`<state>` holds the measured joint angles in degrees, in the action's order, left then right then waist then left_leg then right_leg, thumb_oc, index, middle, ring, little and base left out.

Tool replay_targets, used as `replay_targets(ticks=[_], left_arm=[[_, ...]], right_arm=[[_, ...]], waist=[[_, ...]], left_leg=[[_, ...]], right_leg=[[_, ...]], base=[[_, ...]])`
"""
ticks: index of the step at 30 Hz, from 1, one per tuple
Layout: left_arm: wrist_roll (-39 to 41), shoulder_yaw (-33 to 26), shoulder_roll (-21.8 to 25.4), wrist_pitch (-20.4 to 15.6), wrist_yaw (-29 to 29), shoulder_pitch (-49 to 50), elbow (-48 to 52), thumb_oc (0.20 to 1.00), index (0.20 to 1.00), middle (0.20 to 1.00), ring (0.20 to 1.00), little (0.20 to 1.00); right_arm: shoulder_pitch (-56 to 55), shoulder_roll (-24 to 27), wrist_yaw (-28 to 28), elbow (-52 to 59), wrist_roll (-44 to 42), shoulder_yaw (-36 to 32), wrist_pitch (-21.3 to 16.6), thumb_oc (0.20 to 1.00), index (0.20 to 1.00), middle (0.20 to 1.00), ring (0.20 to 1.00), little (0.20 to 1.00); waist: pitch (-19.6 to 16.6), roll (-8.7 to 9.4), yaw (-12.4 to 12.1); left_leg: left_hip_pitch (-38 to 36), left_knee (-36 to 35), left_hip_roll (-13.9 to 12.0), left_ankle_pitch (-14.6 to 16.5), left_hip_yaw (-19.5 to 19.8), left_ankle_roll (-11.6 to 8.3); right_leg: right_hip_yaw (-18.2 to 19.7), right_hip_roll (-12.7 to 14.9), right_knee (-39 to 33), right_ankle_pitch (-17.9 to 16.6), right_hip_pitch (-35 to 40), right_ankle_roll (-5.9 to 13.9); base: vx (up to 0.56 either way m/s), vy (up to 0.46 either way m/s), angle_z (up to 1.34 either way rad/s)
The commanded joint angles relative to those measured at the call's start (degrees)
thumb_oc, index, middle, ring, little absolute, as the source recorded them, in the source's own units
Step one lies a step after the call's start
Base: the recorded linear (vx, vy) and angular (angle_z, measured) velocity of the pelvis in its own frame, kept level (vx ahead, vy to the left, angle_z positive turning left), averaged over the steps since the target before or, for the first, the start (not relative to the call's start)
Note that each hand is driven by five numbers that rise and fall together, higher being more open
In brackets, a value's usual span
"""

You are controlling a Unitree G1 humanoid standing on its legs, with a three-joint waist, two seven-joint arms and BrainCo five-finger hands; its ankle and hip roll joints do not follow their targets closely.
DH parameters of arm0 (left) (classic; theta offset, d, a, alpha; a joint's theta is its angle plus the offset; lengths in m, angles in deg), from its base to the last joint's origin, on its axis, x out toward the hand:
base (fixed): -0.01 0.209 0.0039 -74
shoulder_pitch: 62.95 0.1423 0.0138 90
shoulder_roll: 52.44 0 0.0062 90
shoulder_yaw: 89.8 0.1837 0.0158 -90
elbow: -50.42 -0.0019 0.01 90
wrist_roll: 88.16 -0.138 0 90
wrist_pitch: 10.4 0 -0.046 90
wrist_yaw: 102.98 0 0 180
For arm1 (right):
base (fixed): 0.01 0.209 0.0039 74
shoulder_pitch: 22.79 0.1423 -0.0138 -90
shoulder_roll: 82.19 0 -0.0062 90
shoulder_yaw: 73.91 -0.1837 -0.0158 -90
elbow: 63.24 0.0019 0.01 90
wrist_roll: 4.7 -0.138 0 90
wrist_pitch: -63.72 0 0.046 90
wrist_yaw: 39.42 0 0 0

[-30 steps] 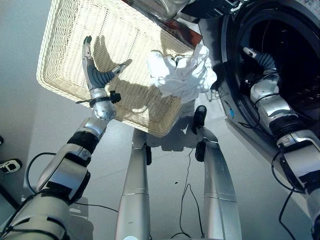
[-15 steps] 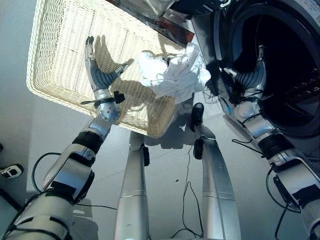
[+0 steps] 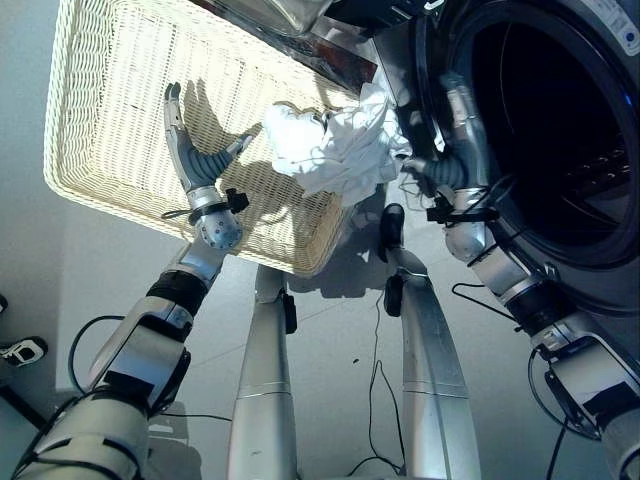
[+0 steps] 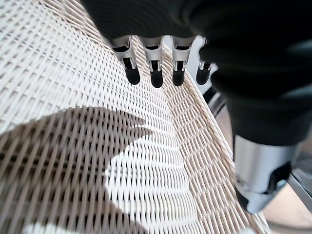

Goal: Put the clothes into the washing machine.

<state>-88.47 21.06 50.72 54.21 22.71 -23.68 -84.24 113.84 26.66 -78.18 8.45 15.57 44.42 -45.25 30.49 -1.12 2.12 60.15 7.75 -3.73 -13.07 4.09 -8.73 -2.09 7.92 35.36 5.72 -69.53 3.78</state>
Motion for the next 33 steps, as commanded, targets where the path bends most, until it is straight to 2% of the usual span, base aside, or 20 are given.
replay_targets(ticks=[1,6,8,9,13,16,18,21,27,33], left_arm=[[-0.86,-3.52,0.07,0.41,-2.63,-1.14,-0.03,1.0,1.0,1.0,1.0,1.0],[4.76,-3.68,1.19,0.69,-1.8,-3.11,-3.36,1.0,1.0,1.0,1.0,1.0],[7.42,-3.88,1.3,0.05,-0.16,-4.02,-5.06,1.0,1.0,1.0,1.0,1.0],[10.04,-3.95,1.14,-0.92,1.29,-4.85,-6.45,1.0,1.0,1.0,1.0,1.0],[13.27,-4.11,0.88,-2.05,3.83,-7.35,-9.45,1.0,1.0,1.0,1.0,1.0],[13.87,-3.59,0.65,-2.54,4.86,-9.44,-11.23,1.0,1.0,1.0,1.0,1.0],[13.99,-3.27,0.55,-2.59,4.91,-9.88,-11.55,1.0,1.0,1.0,1.0,1.0],[14.34,-1.72,-0.4,-3.44,6.03,-12.17,-13.25,1.0,1.0,1.0,1.0,1.0],[14.72,-0.55,-1.68,-4.74,7.06,-14.02,-14.33,1.0,1.0,1.0,1.0,1.0],[13.6,0.48,-3.27,-4.55,6.28,-14.43,-12.43,1.0,1.0,1.0,1.0,1.0]], right_arm=[[0.76,1.55,5.63,5.75,2.25,4.08,-2.84,1.0,1.0,1.0,1.0,1.0],[5.14,2.67,10.78,4.67,1.95,11.17,1.34,1.0,1.0,1.0,1.0,1.0],[7.13,2.36,10.8,2.82,2.23,13.67,2.99,1.0,1.0,1.0,1.0,1.0],[8.74,1.91,10.88,0.83,2.73,15.29,5.45,1.0,1.0,1.0,1.0,1.0],[13.02,0.19,11.03,-4.64,1.98,18.4,8.79,1.0,1.0,1.0,1.0,1.0],[16.96,-1.49,12.04,-8.96,2.21,21.46,12.49,1.0,1.0,1.0,1.0,1.0],[17.7,-1.79,12.08,-9.91,1.71,22.26,13.33,1.0,1.0,1.0,1.0,1.0],[21.9,-4.29,12.14,-17.12,1.66,24.75,18.71,1.0,1.0,1.0,1.0,1.0],[26.1,-7.47,9.67,-28.24,2.21,25.38,22.93,1.0,1.0,1.0,1.0,1.0],[28.53,-9.27,15.75,-35.11,5.7,27.21,28.13,1.0,1.0,1.0,1.0,1.0]], waist=[[-0.7,0.41,-0.65],[-0.7,0.63,-1.32],[-0.7,0.73,-1.62],[-0.7,0.79,-1.86],[-0.7,0.85,-2.33],[-0.7,0.8,-2.95],[-0.7,0.76,-3.02],[-0.7,0.35,-3.98],[-0.7,-0.59,-5.27],[-0.7,-1.34,-6.46]], left_leg=[[0.02,8.97,5.81,7.56,-3.37,4.24],[-0.38,8.64,5.78,7.1,-3.12,4.04],[-0.65,8.45,5.82,6.87,-2.95,3.88],[-0.78,8.4,5.9,6.79,-2.78,3.78],[-0.68,8.48,6.05,6.67,-2.55,3.7],[-0.69,8.08,6.13,6.44,-2.31,3.61],[-0.67,8.03,6.19,6.4,-2.21,3.62],[-0.76,7.83,6.39,6.06,-1.9,3.71],[-0.63,7.78,6.89,5.9,-1.5,3.92],[-0.29,7.66,7.35,5.5,-1.17,4.31]], right_leg=[[-3.88,-5.4,-13.46,-9.14,6.42,2.61],[-4.47,-5.33,-13.56,-8.88,7.03,2.37],[-4.76,-5.24,-13.84,-8.98,7.41,2.33],[-4.86,-5.25,-13.86,-8.92,7.57,2.31],[-5.12,-5.22,-13.92,-9.04,7.57,2.22],[-5.54,-5.12,-14.23,-9.21,7.64,2.15],[-5.61,-5.1,-14.24,-9.26,7.61,2.13],[-6.06,-4.91,-14.22,-9.59,7.75,2.11],[-6.55,-4.47,-14.44,-10.11,7.7,2.28],[-7.27,-4.12,-14.45,-10.71,7.47,2.36]], base=[[0.0,0.0,0.0],[0.0,-0.003,0.01],[-0.01,-0.022,0.0],[-0.01,-0.042,0.01],[0.0,-0.032,0.03],[0.0,-0.022,0.01],[0.0,0.0,0.0],[0.0,-0.029,0.04],[0.0,-0.005,0.0],[0.0,-0.007,0.03]])
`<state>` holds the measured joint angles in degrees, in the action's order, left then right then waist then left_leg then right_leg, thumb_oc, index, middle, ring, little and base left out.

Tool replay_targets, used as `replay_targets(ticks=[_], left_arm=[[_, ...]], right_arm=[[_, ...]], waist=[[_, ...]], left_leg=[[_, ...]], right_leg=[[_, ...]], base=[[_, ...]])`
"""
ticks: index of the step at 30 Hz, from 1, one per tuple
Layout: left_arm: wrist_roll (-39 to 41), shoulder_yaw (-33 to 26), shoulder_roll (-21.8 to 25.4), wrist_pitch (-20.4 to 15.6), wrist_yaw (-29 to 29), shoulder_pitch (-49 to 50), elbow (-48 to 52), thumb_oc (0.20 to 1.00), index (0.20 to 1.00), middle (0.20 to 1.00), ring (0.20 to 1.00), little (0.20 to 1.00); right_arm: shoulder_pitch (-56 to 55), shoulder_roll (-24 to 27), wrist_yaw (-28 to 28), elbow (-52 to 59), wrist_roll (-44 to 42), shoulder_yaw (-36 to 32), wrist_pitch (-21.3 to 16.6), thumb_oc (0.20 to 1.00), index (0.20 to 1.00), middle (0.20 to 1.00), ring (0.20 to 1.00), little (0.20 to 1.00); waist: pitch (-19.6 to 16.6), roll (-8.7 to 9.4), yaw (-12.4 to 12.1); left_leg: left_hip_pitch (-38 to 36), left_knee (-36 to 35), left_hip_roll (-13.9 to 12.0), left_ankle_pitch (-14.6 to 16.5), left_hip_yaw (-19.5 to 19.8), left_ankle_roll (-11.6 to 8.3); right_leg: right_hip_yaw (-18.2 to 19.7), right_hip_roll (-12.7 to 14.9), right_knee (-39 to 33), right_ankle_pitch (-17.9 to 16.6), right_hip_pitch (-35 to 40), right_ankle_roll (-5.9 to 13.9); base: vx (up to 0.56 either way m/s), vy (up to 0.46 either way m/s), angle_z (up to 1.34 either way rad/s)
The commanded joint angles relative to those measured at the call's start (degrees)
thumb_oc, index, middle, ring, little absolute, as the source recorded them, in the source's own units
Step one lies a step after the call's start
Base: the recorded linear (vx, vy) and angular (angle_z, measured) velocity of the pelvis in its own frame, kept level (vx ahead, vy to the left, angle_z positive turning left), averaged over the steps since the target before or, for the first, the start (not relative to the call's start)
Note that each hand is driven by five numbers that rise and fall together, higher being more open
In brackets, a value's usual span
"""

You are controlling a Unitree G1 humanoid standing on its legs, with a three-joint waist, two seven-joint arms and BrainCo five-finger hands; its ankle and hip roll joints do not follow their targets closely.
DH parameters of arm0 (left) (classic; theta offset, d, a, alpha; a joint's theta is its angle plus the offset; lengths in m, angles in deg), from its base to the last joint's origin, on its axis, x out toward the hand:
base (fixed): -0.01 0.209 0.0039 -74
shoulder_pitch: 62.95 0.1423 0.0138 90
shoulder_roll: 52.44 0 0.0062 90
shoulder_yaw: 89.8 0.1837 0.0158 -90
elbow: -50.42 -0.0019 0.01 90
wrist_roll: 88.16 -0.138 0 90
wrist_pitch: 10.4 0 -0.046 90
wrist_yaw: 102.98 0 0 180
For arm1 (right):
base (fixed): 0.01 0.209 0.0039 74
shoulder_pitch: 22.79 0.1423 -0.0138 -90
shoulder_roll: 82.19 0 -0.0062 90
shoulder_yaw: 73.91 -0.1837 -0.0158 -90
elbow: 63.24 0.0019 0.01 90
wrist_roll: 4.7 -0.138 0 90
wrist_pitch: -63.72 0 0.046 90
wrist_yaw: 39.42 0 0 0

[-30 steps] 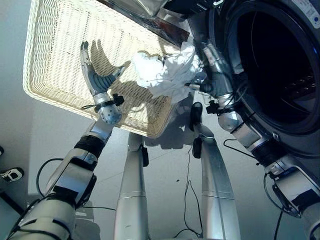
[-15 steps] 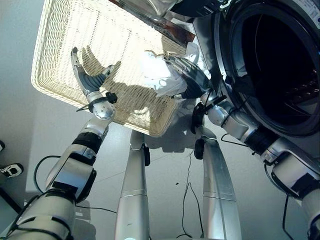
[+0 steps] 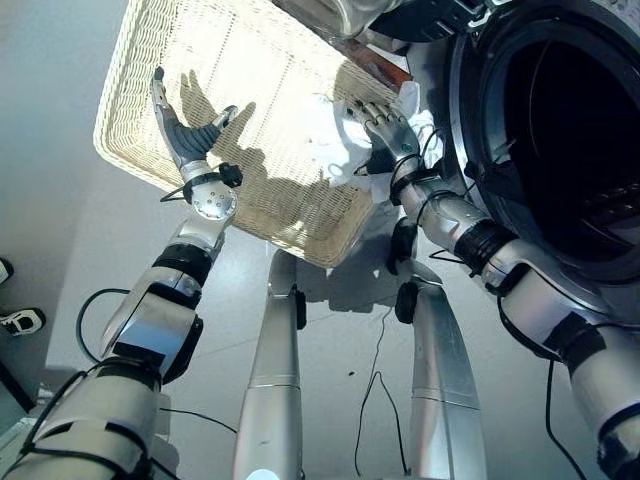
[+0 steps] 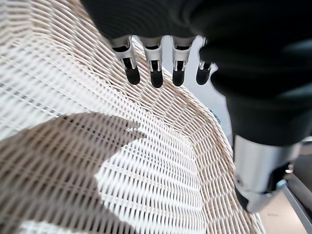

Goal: Put the clothes into the washing machine.

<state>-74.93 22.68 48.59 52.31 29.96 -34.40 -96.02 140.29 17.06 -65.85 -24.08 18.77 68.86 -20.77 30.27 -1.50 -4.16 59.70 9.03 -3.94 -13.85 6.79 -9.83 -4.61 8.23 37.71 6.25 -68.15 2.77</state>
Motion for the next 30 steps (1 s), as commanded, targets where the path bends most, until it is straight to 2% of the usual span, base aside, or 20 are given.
replay_targets(ticks=[1,4,9,10,12,23,26,30], left_arm=[[0.18,-0.86,-1.3,-2.65,-1.02,-3.86,-0.42,1.0,1.0,1.0,1.0,1.0],[0.06,-0.18,-1.51,-2.66,-1.37,-3.65,0.76,1.0,1.0,1.0,1.0,1.0],[-0.3,0.45,-1.85,-2.54,-1.92,-3.66,1.64,1.0,1.0,1.0,1.0,1.0],[-0.32,0.59,-1.89,-2.59,-1.99,-3.74,1.65,1.0,1.0,1.0,1.0,1.0],[-0.62,0.49,-1.98,-2.6,-2.1,-3.67,1.84,1.0,1.0,1.0,1.0,1.0],[-1.75,0.1,-2.02,-2.49,-3.56,-2.44,4.09,1.0,1.0,1.0,1.0,1.0],[-1.91,0.21,-2.15,-2.34,-4.09,-1.92,4.8,1.0,1.0,1.0,1.0,1.0],[-2.23,-0.1,-1.95,-2.11,-4.44,-0.94,5.98,1.0,1.0,1.0,1.0,1.0]], right_arm=[[2.62,0.0,5.33,-3.8,2.92,3.18,4.79,1.0,1.0,1.0,1.0,1.0],[3.09,-0.59,11.24,-5.67,5.61,4.07,9.26,1.0,1.0,1.0,1.0,1.0],[3.84,-1.11,15.4,-7.41,11.24,5.99,11.45,1.0,1.0,1.0,1.0,1.0],[4.01,-1.14,15.68,-7.64,12.57,6.22,11.69,0.881,0.881,0.881,0.881,0.881],[3.91,-1.12,15.09,-7.56,14.04,6.25,11.34,0.2,0.2,0.2,0.2,0.2],[3.13,1.13,9.44,-4.76,14.63,5.49,8.19,0.2,0.2,0.2,0.2,0.2],[2.68,1.84,7.24,-3.6,11.54,4.89,6.89,0.2,0.2,0.2,0.2,0.2],[1.28,2.67,3.89,-0.48,1.35,2.2,3.97,0.2,0.2,0.2,0.2,0.2]], waist=[[-0.48,-1.02,-0.35],[-0.48,-1.06,-0.75],[-0.48,-0.8,-1.05],[-0.48,-0.77,-1.05],[-0.48,-0.69,-1.02],[-0.48,-0.27,-0.6],[-0.48,-0.25,-0.43],[-0.48,-0.26,-0.18]], left_leg=[[0.11,6.33,7.62,6.19,-3.84,5.48],[-0.05,6.14,7.78,5.94,-3.63,5.6],[-0.14,6.11,7.87,5.7,-3.31,5.83],[-0.1,6.13,7.89,5.68,-3.26,5.84],[-0.04,6.16,7.84,5.61,-3.19,5.85],[0.47,6.3,7.96,5.62,-2.97,5.94],[0.6,6.4,7.99,5.64,-2.91,5.91],[0.97,6.8,8.03,5.79,-2.89,5.89]], right_leg=[[-4.89,-4.43,-16.79,-11.32,6.16,3.32],[-5.19,-4.37,-16.98,-11.64,6.39,3.34],[-5.66,-4.39,-16.9,-12.1,6.43,3.38],[-5.64,-4.41,-16.9,-12.15,6.4,3.38],[-5.59,-4.42,-16.96,-12.24,6.43,3.39],[-5.25,-4.71,-17.0,-12.59,5.89,3.56],[-5.08,-4.74,-16.99,-12.67,5.73,3.58],[-4.86,-4.8,-16.79,-12.67,5.37,3.53]], base=[[0.01,-0.012,0.03],[0.01,-0.02,0.02],[0.02,-0.019,0.03],[0.0,0.0,0.0],[0.0,0.0,0.0],[0.0,0.0,0.0],[0.0,0.0,0.0],[0.0,0.0,0.0]])
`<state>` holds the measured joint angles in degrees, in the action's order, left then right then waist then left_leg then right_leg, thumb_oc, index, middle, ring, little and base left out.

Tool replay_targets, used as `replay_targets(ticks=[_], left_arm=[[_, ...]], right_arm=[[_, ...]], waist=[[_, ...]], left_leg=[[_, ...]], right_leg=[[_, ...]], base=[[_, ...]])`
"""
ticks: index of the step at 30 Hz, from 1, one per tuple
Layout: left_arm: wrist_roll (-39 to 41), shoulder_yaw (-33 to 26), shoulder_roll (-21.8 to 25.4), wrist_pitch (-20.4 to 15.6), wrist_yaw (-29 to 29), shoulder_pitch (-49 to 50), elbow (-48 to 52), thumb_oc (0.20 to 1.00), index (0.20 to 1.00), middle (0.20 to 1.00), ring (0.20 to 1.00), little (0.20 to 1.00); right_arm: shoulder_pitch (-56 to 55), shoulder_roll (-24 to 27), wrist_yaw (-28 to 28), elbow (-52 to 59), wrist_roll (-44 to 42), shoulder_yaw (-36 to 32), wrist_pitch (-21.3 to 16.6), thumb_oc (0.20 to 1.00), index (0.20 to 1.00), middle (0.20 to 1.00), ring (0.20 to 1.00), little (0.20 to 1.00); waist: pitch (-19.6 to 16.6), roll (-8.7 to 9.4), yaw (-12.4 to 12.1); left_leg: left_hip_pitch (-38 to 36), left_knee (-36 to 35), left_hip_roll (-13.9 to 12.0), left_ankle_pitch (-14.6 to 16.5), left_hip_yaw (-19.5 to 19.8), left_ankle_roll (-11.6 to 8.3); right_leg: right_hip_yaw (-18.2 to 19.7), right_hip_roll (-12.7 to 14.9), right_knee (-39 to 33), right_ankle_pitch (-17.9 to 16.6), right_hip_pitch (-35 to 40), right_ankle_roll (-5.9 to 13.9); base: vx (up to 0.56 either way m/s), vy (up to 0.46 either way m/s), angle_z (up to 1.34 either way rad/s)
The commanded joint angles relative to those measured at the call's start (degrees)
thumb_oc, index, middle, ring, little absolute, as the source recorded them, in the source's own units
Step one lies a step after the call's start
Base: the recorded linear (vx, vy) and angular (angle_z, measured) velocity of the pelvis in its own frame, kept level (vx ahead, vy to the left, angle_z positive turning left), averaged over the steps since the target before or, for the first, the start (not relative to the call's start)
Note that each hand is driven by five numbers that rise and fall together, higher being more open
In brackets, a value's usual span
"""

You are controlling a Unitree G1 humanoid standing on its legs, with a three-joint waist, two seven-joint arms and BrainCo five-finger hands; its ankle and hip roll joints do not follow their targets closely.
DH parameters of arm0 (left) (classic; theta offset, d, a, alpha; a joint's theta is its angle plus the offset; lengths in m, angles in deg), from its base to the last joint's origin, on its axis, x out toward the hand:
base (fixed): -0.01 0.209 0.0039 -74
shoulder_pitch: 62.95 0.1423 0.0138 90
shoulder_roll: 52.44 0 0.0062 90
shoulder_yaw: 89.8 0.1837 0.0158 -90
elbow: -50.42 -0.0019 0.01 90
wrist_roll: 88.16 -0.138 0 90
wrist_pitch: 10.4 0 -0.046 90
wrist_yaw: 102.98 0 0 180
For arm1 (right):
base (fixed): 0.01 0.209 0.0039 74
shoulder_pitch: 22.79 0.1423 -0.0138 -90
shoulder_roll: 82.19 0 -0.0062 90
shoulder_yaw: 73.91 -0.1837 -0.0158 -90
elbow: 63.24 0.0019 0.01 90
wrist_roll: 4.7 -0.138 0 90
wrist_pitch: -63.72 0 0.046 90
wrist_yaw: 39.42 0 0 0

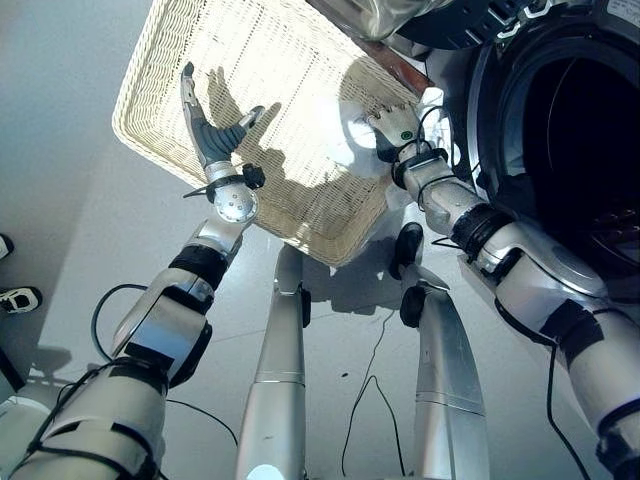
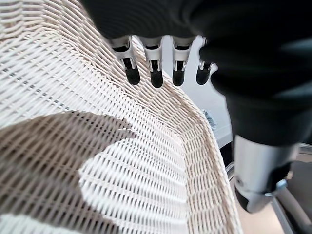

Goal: Put the clothes into the washing machine.

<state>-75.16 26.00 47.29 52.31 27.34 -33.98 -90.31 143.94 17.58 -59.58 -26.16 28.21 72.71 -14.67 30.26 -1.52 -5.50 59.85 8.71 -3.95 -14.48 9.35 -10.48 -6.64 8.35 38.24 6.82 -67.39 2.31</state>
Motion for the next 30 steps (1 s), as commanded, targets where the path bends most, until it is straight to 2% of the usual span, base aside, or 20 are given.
replay_targets(ticks=[1,3,7,11,15,18,22,26,30], left_arm=[[-2.03,-3.51,-0.61,-2.06,-1.85,-1.18,0.49,1.0,1.0,1.0,1.0,1.0],[-2.25,-3.8,-0.48,-1.92,-2.02,-0.68,1.21,1.0,1.0,1.0,1.0,1.0],[-2.81,-5.34,0.24,-1.81,-1.73,1.23,2.97,1.0,1.0,1.0,1.0,1.0],[-2.62,-6.95,1.46,-1.73,-1.27,2.61,3.71,1.0,1.0,1.0,1.0,1.0],[-2.38,-7.84,2.04,-1.72,-1.26,3.16,3.78,1.0,1.0,1.0,1.0,1.0],[-2.23,-8.21,2.42,-1.72,-1.45,3.78,4.03,1.0,1.0,1.0,1.0,1.0],[-2.08,-8.41,2.71,-2.05,-1.66,4.52,4.09,1.0,1.0,1.0,1.0,1.0],[-1.41,-8.52,3.35,-2.82,-1.27,4.88,3.59,1.0,1.0,1.0,1.0,1.0],[-0.52,-8.64,4.4,-4.68,-1.0,5.89,2.9,1.0,1.0,1.0,1.0,1.0]], right_arm=[[-2.65,2.27,-2.85,2.52,-10.64,-2.37,-2.63,0.2,0.2,0.2,0.2,0.2],[-3.76,2.35,-2.97,5.84,-20.53,-5.01,-4.6,0.2,0.2,0.2,0.2,0.2],[-9.22,1.64,1.31,16.23,-43.35,-13.71,-12.36,0.2,0.2,0.2,0.2,0.2],[-15.36,1.1,8.67,23.75,-64.31,-21.23,-20.54,0.2,0.2,0.2,0.2,0.2],[-19.69,0.54,16.95,27.62,-80.5,-26.06,-26.08,0.2,0.2,0.2,0.2,0.2],[-22.17,0.63,23.14,29.34,-90.65,-28.89,-28.76,0.2,0.2,0.2,0.2,0.2],[-24.23,0.96,30.83,29.64,-101.86,-32.8,-30.5,0.2,0.2,0.2,0.2,0.2],[-25.01,2.08,34.73,27.66,-109.57,-35.27,-30.95,0.2,0.2,0.2,0.2,0.2],[-26.63,4.02,42.65,21.87,-125.47,-40.46,-30.37,0.2,0.2,0.2,0.2,0.2]], waist=[[-0.47,-0.24,1.2],[-0.47,-0.22,1.38],[-0.47,0.17,1.92],[-0.47,0.93,2.86],[-0.47,1.35,3.67],[-0.47,1.61,4.19],[-0.47,1.71,4.77],[-0.47,1.64,5.04],[-0.47,1.51,5.42]], left_leg=[[0.85,7.13,8.03,6.43,-5.46,6.52],[1.04,7.17,8.03,6.42,-5.5,6.42],[1.24,7.52,7.88,6.53,-5.59,6.16],[1.15,8.05,7.43,6.72,-5.91,5.96],[1.03,8.07,6.91,6.91,-6.26,5.82],[0.66,8.02,6.69,7.09,-6.4,5.75],[0.24,7.79,6.31,7.43,-6.57,5.66],[-0.09,7.77,6.02,7.73,-6.67,5.57],[-0.47,7.41,5.73,8.11,-6.8,5.45]], right_leg=[[-2.83,-4.89,-17.27,-13.2,4.57,3.97],[-2.7,-4.91,-17.26,-13.17,4.34,3.89],[-2.44,-5.09,-16.49,-12.72,3.8,3.54],[-2.04,-5.31,-15.75,-12.32,3.63,3.41],[-1.77,-5.25,-15.4,-12.1,3.4,3.47],[-1.55,-5.26,-15.31,-12.06,3.54,3.59],[-1.23,-5.18,-15.36,-11.95,3.76,3.82],[-1.11,-4.97,-15.27,-11.82,4.0,3.97],[-0.88,-5.02,-15.65,-11.63,4.44,4.1]], base=[[0.0,0.0,0.0],[0.0,0.0,0.0],[0.01,0.026,0.0],[0.01,0.039,0.01],[0.01,0.038,-0.01],[0.0,0.013,-0.03],[0.0,0.01,-0.04],[0.0,0.0,0.0],[0.0,0.0,0.0]])
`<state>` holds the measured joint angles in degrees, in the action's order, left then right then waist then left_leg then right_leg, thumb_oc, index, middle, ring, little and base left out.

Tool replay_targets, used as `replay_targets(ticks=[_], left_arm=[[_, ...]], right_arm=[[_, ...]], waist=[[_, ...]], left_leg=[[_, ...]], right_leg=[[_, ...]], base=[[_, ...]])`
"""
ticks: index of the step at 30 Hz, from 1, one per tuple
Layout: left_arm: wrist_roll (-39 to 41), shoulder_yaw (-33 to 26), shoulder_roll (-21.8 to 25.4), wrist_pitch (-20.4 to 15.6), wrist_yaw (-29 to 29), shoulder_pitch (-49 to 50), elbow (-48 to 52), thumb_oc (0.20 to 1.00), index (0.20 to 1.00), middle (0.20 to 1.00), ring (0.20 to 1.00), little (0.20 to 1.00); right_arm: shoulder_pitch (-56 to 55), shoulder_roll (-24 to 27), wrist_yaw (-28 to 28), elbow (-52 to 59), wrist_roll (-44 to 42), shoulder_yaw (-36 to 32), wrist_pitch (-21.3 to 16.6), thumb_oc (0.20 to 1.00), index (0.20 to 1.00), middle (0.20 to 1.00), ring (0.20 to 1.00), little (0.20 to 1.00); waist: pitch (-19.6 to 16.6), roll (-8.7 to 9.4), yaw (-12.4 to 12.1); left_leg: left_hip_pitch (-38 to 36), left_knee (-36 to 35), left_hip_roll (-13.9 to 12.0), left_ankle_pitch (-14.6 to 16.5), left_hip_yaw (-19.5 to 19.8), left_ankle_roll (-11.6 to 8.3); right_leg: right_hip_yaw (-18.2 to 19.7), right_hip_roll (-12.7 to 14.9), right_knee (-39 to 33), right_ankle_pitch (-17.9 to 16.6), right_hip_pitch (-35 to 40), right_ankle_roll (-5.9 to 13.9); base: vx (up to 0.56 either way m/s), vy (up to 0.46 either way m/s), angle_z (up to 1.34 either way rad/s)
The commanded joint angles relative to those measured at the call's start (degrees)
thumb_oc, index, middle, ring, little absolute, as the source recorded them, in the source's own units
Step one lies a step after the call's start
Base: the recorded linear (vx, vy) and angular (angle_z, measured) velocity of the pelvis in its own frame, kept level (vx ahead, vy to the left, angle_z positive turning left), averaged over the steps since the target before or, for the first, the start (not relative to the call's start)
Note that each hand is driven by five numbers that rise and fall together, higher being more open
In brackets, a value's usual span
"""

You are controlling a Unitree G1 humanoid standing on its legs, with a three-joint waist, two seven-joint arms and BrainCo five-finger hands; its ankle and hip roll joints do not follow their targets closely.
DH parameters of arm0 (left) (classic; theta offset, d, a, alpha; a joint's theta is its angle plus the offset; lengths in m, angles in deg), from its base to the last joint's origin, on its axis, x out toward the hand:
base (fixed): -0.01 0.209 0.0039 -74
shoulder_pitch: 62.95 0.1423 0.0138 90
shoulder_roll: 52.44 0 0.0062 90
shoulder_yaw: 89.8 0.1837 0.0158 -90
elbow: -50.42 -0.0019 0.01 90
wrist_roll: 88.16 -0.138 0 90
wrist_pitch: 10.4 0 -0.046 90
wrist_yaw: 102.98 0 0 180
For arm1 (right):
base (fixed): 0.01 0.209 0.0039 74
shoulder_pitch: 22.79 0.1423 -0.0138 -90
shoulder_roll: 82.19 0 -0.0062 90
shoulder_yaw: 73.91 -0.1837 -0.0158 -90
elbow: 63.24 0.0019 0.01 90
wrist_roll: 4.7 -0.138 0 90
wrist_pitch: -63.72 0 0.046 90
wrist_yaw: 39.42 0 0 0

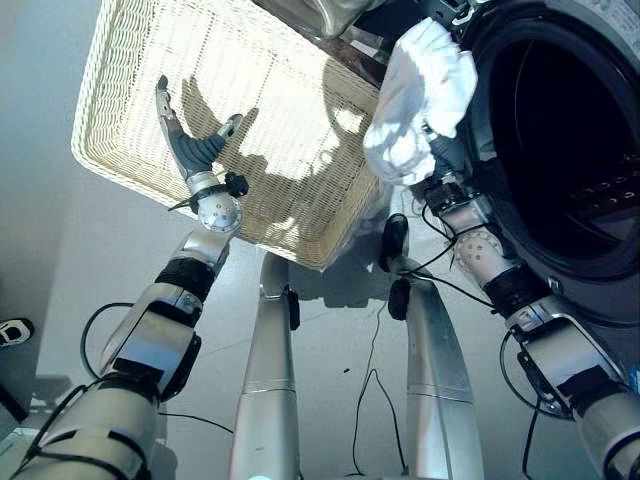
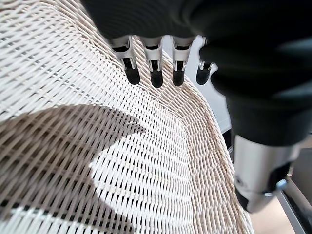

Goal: Put the clothes into the washing machine.

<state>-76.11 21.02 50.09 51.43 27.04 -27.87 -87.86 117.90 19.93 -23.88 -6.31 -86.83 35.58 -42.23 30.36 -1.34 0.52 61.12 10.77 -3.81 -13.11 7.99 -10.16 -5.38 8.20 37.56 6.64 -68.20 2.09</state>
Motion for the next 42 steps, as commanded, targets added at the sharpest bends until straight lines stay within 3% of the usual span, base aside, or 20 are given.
replay_targets(ticks=[1,4,7,11,15,17,18,19,20,21,23,24,25,26,32,35,38,40,42], left_arm=[[0.47,-3.72,1.72,-4.27,-0.64,-0.1,0.02,1.0,1.0,1.0,1.0,1.0],[1.03,-3.66,2.04,-5.09,-0.3,-0.53,-1.26,1.0,1.0,1.0,1.0,1.0],[1.69,-3.74,2.25,-5.98,0.45,-1.29,-2.96,1.0,1.0,1.0,1.0,1.0],[1.61,-3.68,1.95,-7.37,0.81,-1.34,-4.32,1.0,1.0,1.0,1.0,1.0],[0.9,-2.45,2.01,-7.1,-0.52,0.21,-2.2,1.0,1.0,1.0,1.0,1.0],[0.46,-1.53,2.68,-7.16,-2.03,2.37,-0.1,1.0,1.0,1.0,1.0,1.0],[0.34,-1.39,2.89,-7.07,-2.28,2.72,0.35,1.0,1.0,1.0,1.0,1.0],[0.01,-0.88,3.64,-6.75,-3.17,3.88,1.84,1.0,1.0,1.0,1.0,1.0],[-0.13,-0.58,3.98,-6.64,-3.48,4.47,2.44,1.0,1.0,1.0,1.0,1.0],[-0.06,-0.59,4.33,-6.65,-3.49,4.78,2.73,1.0,1.0,1.0,1.0,1.0],[0.85,-0.98,6.15,-6.15,-2.93,6.11,3.95,1.0,1.0,1.0,1.0,1.0],[1.03,-1.07,6.66,-5.98,-2.85,6.32,4.07,1.0,1.0,1.0,1.0,1.0],[1.47,-1.31,7.22,-5.75,-2.53,6.41,4.09,1.0,1.0,1.0,1.0,1.0],[2.2,-1.61,7.84,-5.75,-1.87,6.24,3.74,1.0,1.0,1.0,1.0,1.0],[4.28,-1.94,8.51,-7.63,2.47,3.65,-0.39,1.0,1.0,1.0,1.0,1.0],[4.74,-1.29,8.72,-7.72,2.57,2.9,-0.35,1.0,1.0,1.0,1.0,1.0],[6.03,-1.23,9.35,-7.51,3.3,2.77,0.07,1.0,1.0,1.0,1.0,1.0],[6.13,-1.13,9.07,-7.42,3.55,3.37,0.37,1.0,1.0,1.0,1.0,1.0],[5.81,-0.6,8.61,-6.59,3.48,2.78,0.66,1.0,1.0,1.0,1.0,1.0]], right_arm=[[-0.95,1.88,8.57,-0.17,-13.02,-4.58,-2.21,0.2,0.2,0.2,0.2,0.2],[-1.0,2.71,8.83,-6.1,-18.55,-7.2,-0.42,0.2,0.2,0.2,0.2,0.2],[0.44,4.68,3.2,-17.46,-19.45,-10.38,4.46,0.2,0.2,0.2,0.2,0.2],[2.87,7.35,-13.82,-30.87,-11.16,-13.03,12.24,0.2,0.2,0.2,0.2,0.2],[5.81,12.89,-28.59,-35.69,-11.27,-15.44,12.17,0.2,0.2,0.2,0.2,0.2],[7.65,17.22,-38.42,-36.08,-12.67,-16.9,5.76,0.2,0.2,0.2,0.2,0.2],[8.11,18.08,-40.09,-36.08,-13.15,-16.97,4.45,0.2,0.2,0.2,0.2,0.2],[9.54,21.04,-46.02,-35.24,-13.57,-17.11,-4.27,0.2,0.2,0.2,0.2,0.2],[10.05,22.1,-47.93,-33.9,-12.93,-17.35,-9.55,0.2,0.2,0.2,0.2,0.2],[10.16,22.73,-49.52,-32.73,-12.0,-17.32,-11.39,0.2,0.2,0.2,0.2,0.2],[9.63,25.02,-56.6,-24.46,-4.3,-17.53,-19.72,0.222,0.222,0.222,0.222,0.222],[9.04,25.46,-58.19,-21.35,-0.74,-17.81,-22.6,0.476,0.476,0.476,0.476,0.476],[8.56,26.29,-58.56,-18.56,1.69,-18.07,-25.26,0.918,0.918,0.918,0.918,0.918],[8.48,26.94,-58.03,-17.17,4.5,-18.73,-26.55,1.0,1.0,1.0,1.0,1.0],[10.41,28.29,-52.02,-24.99,2.55,-20.88,-29.34,1.0,1.0,1.0,1.0,1.0],[12.61,29.28,-52.33,-26.95,4.29,-19.73,-30.32,1.0,1.0,1.0,1.0,1.0],[14.13,29.5,-56.79,-26.67,9.99,-18.6,-31.63,1.0,1.0,1.0,1.0,1.0],[14.39,29.2,-63.05,-26.25,16.96,-18.18,-31.67,1.0,1.0,1.0,1.0,1.0],[14.95,30.06,-73.68,-25.81,31.24,-16.52,-25.95,1.0,1.0,1.0,1.0,1.0]], waist=[[-0.57,1.3,-0.47],[-0.57,1.21,-0.25],[-0.57,0.99,-0.15],[-0.57,0.59,-0.57],[-0.57,0.18,-1.09],[-0.57,0.48,-1.25],[-0.57,0.63,-1.28],[-0.57,1.17,-1.22],[-0.57,1.47,-1.18],[-0.57,1.63,-1.11],[-0.57,2.44,-0.26],[-0.57,2.74,0.07],[-0.57,2.96,0.42],[-0.57,3.03,0.63],[-0.57,2.27,0.0],[-0.57,1.95,-0.28],[-0.57,1.88,-0.24],[-0.57,2.05,-0.24],[-0.57,2.37,-0.2]], left_leg=[[-1.79,5.34,5.54,6.86,-5.48,5.09],[-2.02,5.16,5.38,7.14,-5.66,5.01],[-2.18,5.11,5.16,7.41,-5.88,4.97],[-2.13,5.15,4.93,7.6,-5.9,4.97],[-1.94,6.08,4.78,7.91,-5.61,4.77],[-1.86,6.84,4.86,8.6,-5.02,4.85],[-1.87,6.87,4.84,8.7,-4.89,4.86],[-1.96,6.72,4.72,8.95,-4.68,4.99],[-2.08,6.34,4.51,8.87,-4.67,5.02],[-2.12,6.24,4.48,8.87,-4.66,5.02],[-2.58,5.73,4.22,8.78,-4.75,5.06],[-2.82,5.56,4.17,8.73,-4.76,5.14],[-3.21,5.3,4.17,8.76,-4.74,5.26],[-3.63,4.98,4.11,8.74,-4.75,5.29],[-3.91,4.85,4.9,8.84,-4.08,5.39],[-3.23,4.75,5.08,8.36,-3.95,5.46],[-3.12,4.93,5.1,8.64,-3.95,5.5],[-3.88,5.25,4.9,9.36,-4.17,5.56],[-3.8,5.18,4.91,9.27,-4.3,5.72]], right_leg=[[-2.06,-4.87,-15.1,-11.45,5.33,4.4],[-1.95,-4.84,-15.44,-11.51,5.58,4.56],[-1.71,-4.87,-15.76,-11.7,5.74,4.64],[-1.45,-5.11,-16.3,-11.93,5.88,4.39],[-1.32,-5.19,-16.05,-12.09,5.99,4.25],[-1.18,-5.34,-16.25,-12.26,6.42,4.46],[-1.16,-5.4,-16.4,-12.34,6.53,4.49],[-1.31,-5.52,-16.85,-12.62,6.95,4.7],[-1.48,-5.59,-16.99,-12.65,7.21,4.79],[-1.5,-5.61,-17.12,-12.7,7.3,4.8],[-1.31,-5.91,-17.84,-13.0,7.88,4.77],[-1.13,-6.01,-18.03,-13.12,8.08,4.75],[-0.91,-6.1,-18.21,-13.07,8.36,4.69],[-0.66,-6.18,-18.32,-12.87,8.63,4.61],[-0.45,-5.61,-18.1,-11.93,8.56,4.36],[-0.55,-5.38,-18.45,-12.42,8.0,4.24],[-0.59,-5.41,-18.39,-12.29,7.95,4.22],[-0.56,-5.61,-18.07,-11.57,8.83,4.26],[-0.69,-5.53,-18.32,-11.73,9.02,4.43]], base=[[0.0,0.0,0.0],[0.0,0.0,0.0],[0.0,0.0,0.0],[0.01,-0.005,-0.02],[0.01,-0.021,-0.01],[0.01,-0.049,0.0],[0.0,-0.082,-0.02],[-0.01,-0.083,-0.02],[-0.01,-0.076,-0.01],[0.0,0.0,0.0],[-0.02,0.019,-0.06],[-0.02,0.049,-0.1],[-0.02,0.079,-0.13],[-0.02,0.086,-0.12],[0.0,0.028,-0.05],[0.0,0.0,0.0],[0.0,0.0,0.0],[0.0,0.0,0.0],[0.0,-0.019,0.0]])
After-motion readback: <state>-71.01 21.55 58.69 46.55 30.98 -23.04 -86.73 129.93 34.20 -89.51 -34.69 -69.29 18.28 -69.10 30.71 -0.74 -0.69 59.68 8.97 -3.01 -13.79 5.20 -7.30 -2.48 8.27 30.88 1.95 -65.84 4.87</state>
